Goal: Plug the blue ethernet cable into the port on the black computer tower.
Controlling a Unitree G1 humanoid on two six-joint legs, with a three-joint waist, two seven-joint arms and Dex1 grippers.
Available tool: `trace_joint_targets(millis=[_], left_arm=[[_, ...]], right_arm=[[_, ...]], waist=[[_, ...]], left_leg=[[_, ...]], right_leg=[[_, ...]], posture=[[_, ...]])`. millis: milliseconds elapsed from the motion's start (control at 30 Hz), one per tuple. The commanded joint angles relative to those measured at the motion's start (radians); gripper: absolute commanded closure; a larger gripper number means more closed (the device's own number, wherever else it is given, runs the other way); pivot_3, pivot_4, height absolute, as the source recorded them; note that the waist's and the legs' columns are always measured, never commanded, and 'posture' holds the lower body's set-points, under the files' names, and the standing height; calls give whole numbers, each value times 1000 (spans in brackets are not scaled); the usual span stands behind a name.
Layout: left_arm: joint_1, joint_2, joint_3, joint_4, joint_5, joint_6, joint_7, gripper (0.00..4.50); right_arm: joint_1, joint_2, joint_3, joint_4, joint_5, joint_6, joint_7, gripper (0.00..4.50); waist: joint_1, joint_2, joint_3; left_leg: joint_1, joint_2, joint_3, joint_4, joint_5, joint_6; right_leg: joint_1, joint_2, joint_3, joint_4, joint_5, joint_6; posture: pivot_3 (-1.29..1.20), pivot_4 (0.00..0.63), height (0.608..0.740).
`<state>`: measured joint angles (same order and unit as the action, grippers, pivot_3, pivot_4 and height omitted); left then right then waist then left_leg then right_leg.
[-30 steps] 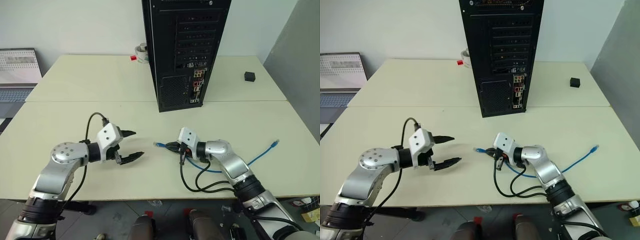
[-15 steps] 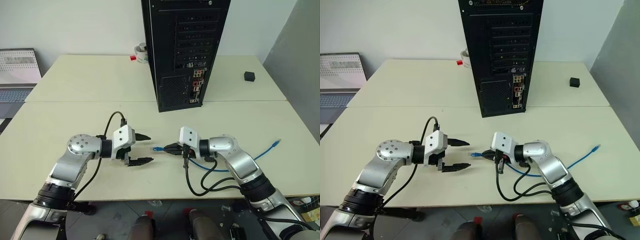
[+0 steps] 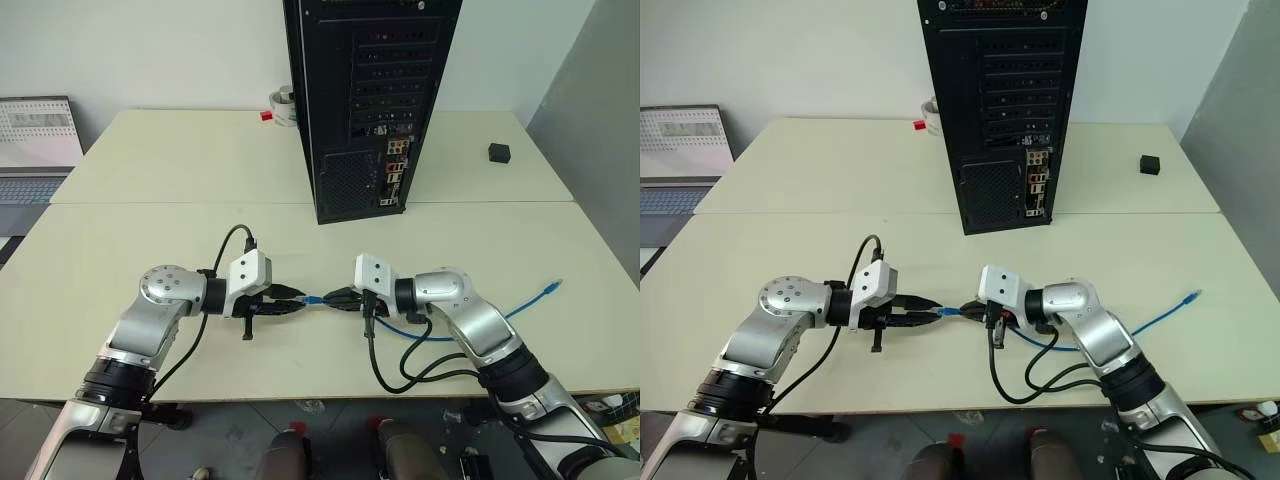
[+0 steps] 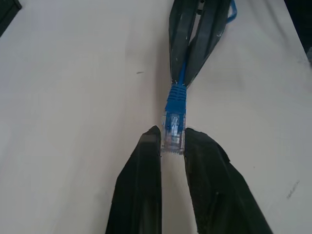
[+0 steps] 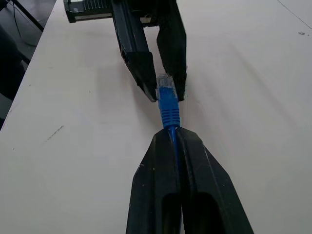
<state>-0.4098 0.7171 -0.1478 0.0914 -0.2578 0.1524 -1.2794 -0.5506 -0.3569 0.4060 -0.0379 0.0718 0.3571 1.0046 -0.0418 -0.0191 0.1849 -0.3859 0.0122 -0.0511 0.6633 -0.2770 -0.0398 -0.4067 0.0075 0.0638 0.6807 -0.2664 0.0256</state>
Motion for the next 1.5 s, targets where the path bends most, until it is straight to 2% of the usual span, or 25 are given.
trace_joint_targets(millis=[33, 233, 333, 533, 633, 767, 867, 1033, 1233, 1500], left_arm=[[-12, -7, 5, 3, 6, -25, 1, 4223], [-7, -13, 6, 11, 11, -48, 5, 4223], [-7, -17, 5, 23, 20, -68, 10, 4223], [-4, -36, 0, 21, 39, -126, 17, 4223], [-1, -47, -6, 38, 133, -339, 75, 4223], [10, -56, -3, 81, 233, -620, 166, 4223], [13, -80, 18, 140, 335, -892, 310, 4223], [-2, -86, 54, 224, 504, -1215, 510, 4223], [-13, -88, 74, 270, 635, -1327, 687, 4223], [-43, -68, 70, 283, 733, -1326, 830, 4223]], right_arm=[[-23, 2, -1, -55, 20, -20, 19, 4500], [-28, 2, -2, -49, 19, -20, 18, 4500], [-28, -16, 1, -57, 31, -1, 47, 3875], [-40, -58, -17, -80, 57, 23, 85, 2329], [-42, -101, -102, -154, 187, 187, 125, 1723], [-21, -102, -183, -214, 306, 331, 86, 1705], [2, -87, -225, -240, 368, 436, 30, 1705], [20, -3, -280, -230, 439, 529, -89, 1705], [24, 47, -282, -206, 461, 541, -150, 1705], [19, 65, -289, -164, 503, 559, -167, 1705]], waist=[[0, 0, 0], [0, 0, 0], [0, 0, 0], [0, 0, 0], [2, 0, 0], [6, 0, 0], [7, 0, 0], [9, 0, 0], [9, 0, 0], [9, 0, 0]], left_leg=[[0, 0, 0, 0, 0, 0], [0, 0, 0, 0, 0, 0], [0, 0, 0, 0, 0, 0], [0, 0, 0, 0, 0, 0], [0, 0, 0, 0, 0, 0], [-1, 0, -1, 1, 0, 0], [0, 0, -2, 0, 0, 0], [-1, -1, -1, 0, 0, 0], [-1, -1, -1, 0, 0, 0], [-1, -2, -1, 0, 0, 0]], right_leg=[[0, 0, 0, 0, 0, 0], [0, 0, 0, 0, 0, 0], [0, 0, 0, 0, 0, 0], [0, 0, 0, 0, 0, 0], [0, -1, 0, 0, 0, 0], [0, -4, 0, 0, 0, 0], [0, -6, -1, 0, 0, 0], [0, -7, 0, 0, 0, 0], [0, -7, -1, 0, 0, 0], [0, -7, -2, 0, 0, 0]], posture=[[0, 150, 740], [0, 150, 740], [0, 150, 740], [0, 150, 740], [0, 150, 740], [0, 150, 740], [0, 150, 740], [0, 150, 740], [0, 150, 740], [0, 150, 740]])
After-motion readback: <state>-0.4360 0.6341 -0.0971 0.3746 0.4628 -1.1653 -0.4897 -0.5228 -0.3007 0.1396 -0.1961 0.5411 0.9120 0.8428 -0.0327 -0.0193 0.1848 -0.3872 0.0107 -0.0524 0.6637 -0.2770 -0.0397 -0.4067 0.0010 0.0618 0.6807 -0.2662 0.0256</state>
